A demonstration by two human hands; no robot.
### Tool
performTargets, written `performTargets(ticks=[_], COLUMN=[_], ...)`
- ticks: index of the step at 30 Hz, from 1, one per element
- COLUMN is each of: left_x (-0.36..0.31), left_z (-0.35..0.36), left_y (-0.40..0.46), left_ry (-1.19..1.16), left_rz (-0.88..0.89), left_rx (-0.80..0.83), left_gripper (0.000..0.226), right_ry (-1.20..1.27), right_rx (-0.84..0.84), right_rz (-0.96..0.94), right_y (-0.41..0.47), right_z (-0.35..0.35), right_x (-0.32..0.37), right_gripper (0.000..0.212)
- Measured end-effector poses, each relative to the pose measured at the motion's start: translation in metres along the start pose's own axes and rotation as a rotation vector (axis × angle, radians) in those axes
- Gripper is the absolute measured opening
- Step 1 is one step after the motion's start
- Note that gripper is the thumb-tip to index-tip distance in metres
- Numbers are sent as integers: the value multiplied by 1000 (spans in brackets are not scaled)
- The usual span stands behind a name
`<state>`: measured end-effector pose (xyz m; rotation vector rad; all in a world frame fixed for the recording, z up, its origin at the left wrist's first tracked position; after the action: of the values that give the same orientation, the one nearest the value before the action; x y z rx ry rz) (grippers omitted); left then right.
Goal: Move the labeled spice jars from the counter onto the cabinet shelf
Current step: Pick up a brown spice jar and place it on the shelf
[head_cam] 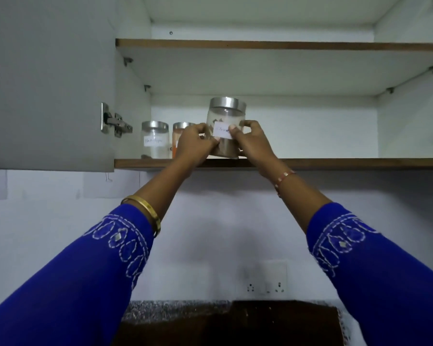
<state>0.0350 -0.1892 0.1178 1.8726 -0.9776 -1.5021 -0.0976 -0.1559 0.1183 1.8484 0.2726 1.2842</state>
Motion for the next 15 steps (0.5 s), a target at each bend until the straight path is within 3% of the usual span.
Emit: performTargets(ticks=[6, 15], left_x=[33, 69], left_z=[5, 20], left_y=[30, 73], left_ry=[104, 580], left_rz=[-53, -129], left_rx=[-55, 117], left_gripper=[54, 42], right_ry=[-295, -596], right_rx=[54, -35], right_rz=[-54, -18], right_y=[33, 79], right_z=[13, 29], right_x=[-14, -54], right_gripper=[48, 48])
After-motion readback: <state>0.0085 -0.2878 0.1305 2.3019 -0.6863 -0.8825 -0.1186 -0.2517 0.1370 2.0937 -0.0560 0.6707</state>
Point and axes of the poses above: each hand's wrist, its own y-axis towards the middle knuckle, its own z-axis out of the palm, x = y × z, the point moved 6 cm from there along y, towards the middle knuckle, and after that the axes turned 2 degrees about x, right-handed, at the moved point
